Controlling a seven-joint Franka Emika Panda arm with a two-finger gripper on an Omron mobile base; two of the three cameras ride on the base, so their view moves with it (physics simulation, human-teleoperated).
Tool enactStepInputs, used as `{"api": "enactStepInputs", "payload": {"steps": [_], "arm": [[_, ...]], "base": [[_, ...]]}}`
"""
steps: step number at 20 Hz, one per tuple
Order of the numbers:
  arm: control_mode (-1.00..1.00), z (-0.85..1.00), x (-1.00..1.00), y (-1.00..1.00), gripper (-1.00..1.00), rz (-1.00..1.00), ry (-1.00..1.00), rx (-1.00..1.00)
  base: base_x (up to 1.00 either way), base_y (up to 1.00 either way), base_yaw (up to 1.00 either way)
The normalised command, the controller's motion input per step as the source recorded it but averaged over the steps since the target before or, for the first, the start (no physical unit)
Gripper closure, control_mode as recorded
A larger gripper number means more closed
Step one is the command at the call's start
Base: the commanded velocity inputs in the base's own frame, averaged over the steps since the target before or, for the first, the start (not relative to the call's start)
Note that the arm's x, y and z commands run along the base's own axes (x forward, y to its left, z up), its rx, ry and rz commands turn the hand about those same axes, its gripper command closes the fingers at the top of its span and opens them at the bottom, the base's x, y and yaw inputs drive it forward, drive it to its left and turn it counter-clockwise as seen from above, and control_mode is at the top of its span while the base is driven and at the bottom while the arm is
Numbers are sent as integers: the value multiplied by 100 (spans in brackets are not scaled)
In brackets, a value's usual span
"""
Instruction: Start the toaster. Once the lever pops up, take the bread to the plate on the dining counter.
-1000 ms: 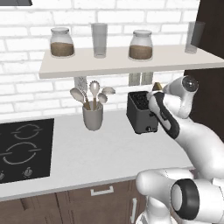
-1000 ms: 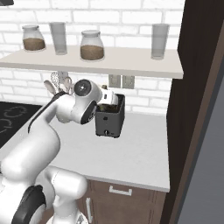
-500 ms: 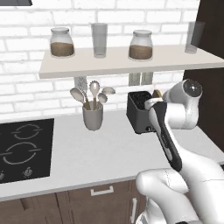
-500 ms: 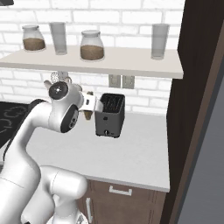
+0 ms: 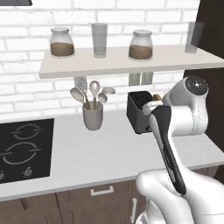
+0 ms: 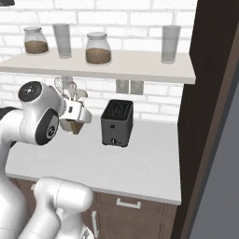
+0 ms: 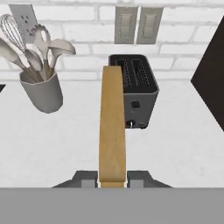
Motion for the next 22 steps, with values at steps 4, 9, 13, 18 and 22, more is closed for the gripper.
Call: {"api": "enactStepInputs", "payload": {"steps": [4, 9, 13, 18, 22], "arm": [[-100, 16, -83, 0, 100, 4, 0, 1], [-100, 4, -59, 2, 100, 0, 1, 1], [-100, 17, -45, 2, 100, 0, 9, 0], [-100, 25, -24, -5, 100, -5, 14, 0], [-100, 10, -17, -9, 100, -1, 8, 0]], "base": [[0, 0, 0], [0, 0, 0], [0, 0, 0], [0, 0, 0], [0, 0, 0]]}}
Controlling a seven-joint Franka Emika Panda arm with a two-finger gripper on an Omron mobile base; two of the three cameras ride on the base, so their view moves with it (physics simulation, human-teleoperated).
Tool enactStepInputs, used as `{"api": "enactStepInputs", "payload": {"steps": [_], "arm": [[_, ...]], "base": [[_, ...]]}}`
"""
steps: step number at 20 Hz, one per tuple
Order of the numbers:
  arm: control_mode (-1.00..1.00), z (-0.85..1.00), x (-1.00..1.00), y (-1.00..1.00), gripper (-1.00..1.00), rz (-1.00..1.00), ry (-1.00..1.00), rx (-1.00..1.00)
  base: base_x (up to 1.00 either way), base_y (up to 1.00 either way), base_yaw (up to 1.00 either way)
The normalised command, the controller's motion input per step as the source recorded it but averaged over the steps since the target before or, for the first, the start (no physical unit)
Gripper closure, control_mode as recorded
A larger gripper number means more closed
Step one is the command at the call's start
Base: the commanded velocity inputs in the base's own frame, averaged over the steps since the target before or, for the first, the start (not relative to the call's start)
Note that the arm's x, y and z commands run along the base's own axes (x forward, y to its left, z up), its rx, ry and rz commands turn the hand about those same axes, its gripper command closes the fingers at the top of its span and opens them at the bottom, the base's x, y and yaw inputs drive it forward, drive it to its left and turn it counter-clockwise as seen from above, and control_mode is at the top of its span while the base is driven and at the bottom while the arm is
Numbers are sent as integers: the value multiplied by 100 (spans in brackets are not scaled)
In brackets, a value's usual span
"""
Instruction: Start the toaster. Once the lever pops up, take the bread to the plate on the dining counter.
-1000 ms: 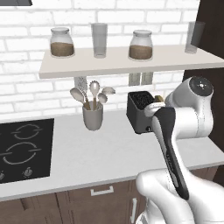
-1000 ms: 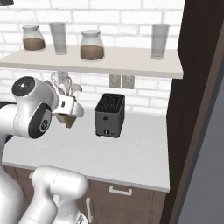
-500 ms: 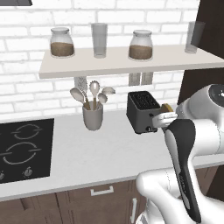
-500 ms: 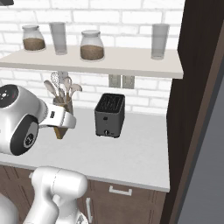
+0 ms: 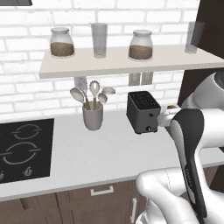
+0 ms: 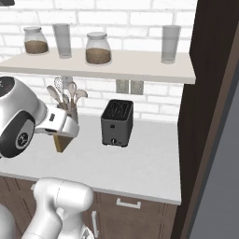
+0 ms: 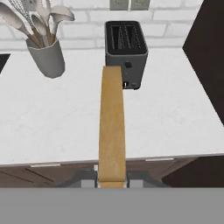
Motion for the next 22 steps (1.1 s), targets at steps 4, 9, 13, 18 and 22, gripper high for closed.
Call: {"api": "enactStepInputs", "payload": {"steps": [4, 9, 13, 18, 22], "arm": [[-100, 0, -10, -3, 100, 0, 0, 4], [-100, 0, -10, 0, 100, 0, 0, 1], [-100, 0, 0, 0, 100, 0, 0, 0], [-100, 0, 0, 0, 100, 0, 0, 0], [-100, 0, -8, 0, 100, 0, 0, 0]], "base": [[0, 0, 0], [0, 0, 0], [0, 0, 0], [0, 0, 0], [0, 0, 0]]}}
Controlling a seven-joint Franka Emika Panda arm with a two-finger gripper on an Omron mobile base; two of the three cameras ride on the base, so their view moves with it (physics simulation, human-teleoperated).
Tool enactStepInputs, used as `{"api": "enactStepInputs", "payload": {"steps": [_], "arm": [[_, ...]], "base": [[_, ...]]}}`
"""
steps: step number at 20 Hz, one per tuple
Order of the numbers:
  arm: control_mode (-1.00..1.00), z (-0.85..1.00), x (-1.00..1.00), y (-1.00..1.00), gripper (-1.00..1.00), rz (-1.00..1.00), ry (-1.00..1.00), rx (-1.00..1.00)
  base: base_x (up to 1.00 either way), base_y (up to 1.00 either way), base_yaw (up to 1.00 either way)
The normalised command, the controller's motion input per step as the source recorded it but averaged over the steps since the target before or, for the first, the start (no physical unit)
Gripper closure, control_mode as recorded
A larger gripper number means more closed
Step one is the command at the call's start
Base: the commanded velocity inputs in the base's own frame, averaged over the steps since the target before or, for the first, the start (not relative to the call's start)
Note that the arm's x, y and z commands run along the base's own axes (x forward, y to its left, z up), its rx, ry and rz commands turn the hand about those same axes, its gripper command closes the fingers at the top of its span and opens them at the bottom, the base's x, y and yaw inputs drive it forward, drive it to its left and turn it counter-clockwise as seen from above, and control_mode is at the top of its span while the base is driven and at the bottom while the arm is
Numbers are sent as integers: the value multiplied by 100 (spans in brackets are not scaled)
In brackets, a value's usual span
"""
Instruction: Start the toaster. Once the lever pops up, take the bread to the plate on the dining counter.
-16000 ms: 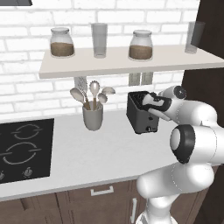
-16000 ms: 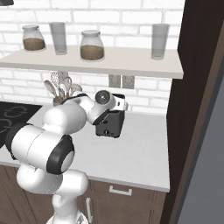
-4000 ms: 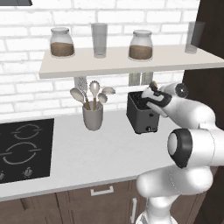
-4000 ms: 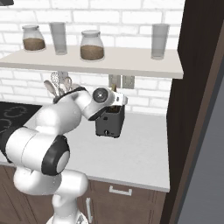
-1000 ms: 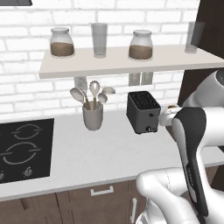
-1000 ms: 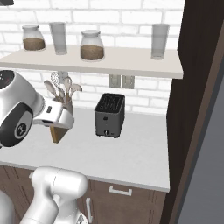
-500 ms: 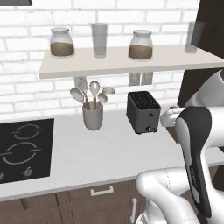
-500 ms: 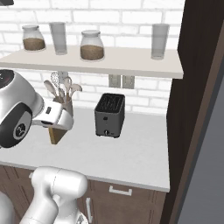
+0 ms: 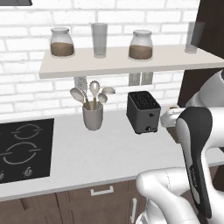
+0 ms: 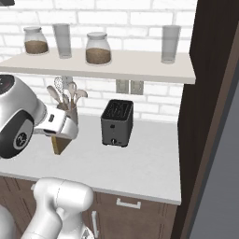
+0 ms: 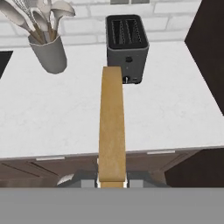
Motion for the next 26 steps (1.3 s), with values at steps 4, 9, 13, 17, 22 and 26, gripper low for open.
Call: {"api": "enactStepInputs", "payload": {"steps": [4, 9, 13, 17, 22, 26], "arm": [[-100, -6, -87, 32, 100, 8, -1, -6], [-100, -27, -81, 89, 100, 46, -4, -13], [-100, -29, -36, 64, 100, 62, 0, -4], [-100, 23, 54, 3, 100, 10, 0, 3], [-100, 37, 73, -24, 100, -1, 0, 12], [-100, 14, 47, -37, 100, -22, 3, 4]], "base": [[0, 0, 0], [0, 0, 0], [0, 0, 0], [0, 0, 0], [0, 0, 0], [0, 0, 0]]}}
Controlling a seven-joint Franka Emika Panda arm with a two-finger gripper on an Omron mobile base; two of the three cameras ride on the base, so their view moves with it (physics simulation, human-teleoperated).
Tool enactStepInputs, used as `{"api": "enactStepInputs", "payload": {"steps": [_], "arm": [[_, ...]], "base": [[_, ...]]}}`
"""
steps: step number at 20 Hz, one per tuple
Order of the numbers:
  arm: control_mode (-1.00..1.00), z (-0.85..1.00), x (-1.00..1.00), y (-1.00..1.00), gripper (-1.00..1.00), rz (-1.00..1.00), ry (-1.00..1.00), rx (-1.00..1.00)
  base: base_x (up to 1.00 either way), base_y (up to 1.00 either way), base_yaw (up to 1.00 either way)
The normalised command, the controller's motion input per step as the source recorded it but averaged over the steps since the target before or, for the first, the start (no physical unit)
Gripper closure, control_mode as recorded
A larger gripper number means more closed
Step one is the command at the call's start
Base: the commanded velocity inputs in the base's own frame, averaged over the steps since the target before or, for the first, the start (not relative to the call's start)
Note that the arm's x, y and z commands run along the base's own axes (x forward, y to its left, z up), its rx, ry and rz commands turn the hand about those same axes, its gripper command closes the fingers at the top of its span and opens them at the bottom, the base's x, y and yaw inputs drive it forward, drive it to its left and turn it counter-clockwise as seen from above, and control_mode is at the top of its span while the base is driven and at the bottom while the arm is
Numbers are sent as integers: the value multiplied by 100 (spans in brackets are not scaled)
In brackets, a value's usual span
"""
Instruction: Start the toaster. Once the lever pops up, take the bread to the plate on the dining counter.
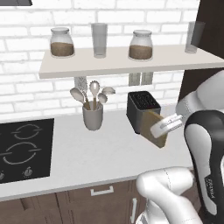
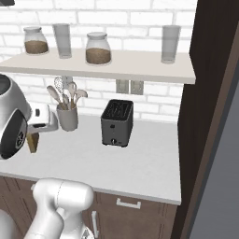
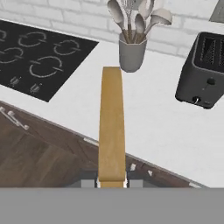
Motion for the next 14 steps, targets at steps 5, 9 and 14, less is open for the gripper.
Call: {"api": "enactStepInputs", "payload": {"steps": [5, 9, 14], "arm": [[-100, -7, 22, -30, 100, -45, 0, 0], [-100, -2, 10, -25, 100, -42, 10, 0], [-100, -1, 0, -13, 100, -11, 12, 1]], "base": [[0, 0, 0], [0, 0, 0], [0, 0, 0]]}}
